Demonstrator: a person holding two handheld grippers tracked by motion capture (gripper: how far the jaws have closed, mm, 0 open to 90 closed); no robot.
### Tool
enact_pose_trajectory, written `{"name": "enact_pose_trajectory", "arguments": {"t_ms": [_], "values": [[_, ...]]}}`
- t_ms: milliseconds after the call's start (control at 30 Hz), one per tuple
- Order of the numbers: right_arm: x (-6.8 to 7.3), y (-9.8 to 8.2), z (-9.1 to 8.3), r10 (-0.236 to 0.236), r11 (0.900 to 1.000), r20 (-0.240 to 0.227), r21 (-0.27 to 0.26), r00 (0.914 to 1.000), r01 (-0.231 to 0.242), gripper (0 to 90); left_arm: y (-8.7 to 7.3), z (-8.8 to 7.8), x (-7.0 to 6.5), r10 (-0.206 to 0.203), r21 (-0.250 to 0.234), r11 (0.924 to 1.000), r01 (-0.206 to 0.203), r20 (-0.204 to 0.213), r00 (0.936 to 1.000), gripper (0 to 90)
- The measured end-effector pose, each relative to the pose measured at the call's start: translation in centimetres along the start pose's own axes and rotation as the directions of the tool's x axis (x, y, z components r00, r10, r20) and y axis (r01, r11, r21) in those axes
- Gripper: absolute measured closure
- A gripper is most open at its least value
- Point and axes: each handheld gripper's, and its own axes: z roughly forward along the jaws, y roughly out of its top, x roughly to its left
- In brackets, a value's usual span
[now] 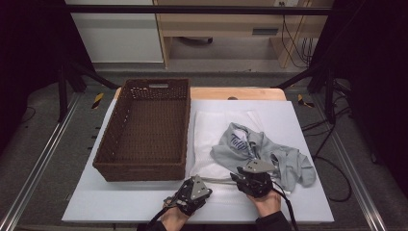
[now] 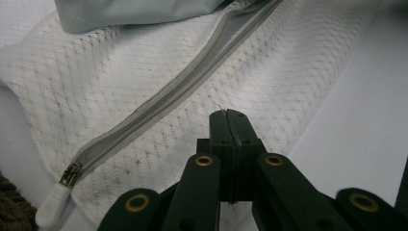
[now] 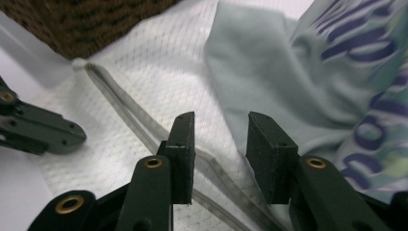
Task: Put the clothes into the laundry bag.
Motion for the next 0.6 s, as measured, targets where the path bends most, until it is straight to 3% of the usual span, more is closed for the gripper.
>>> {"name": "enact_pose_trajectory", "arguments": {"t_ms": [367, 600], "values": [[0.2, -1.3, 1.3, -0.026, 0.995, -0.003, 0.101, 0.9997, 0.026, 73.0, 0.1, 0.1, 0.1, -0.031, 0.009, 0.9995, 0.031, 0.004, 0.9995, 89.5], [-0.3, -1.1, 1.8, -0.008, 0.997, 0.026, 0.077, 0.9996, 0.006, 76.8, 0.1, 0.1, 0.2, -0.042, 0.011, 0.9991, 0.041, 0.01, 0.9991, 89.4]]}}
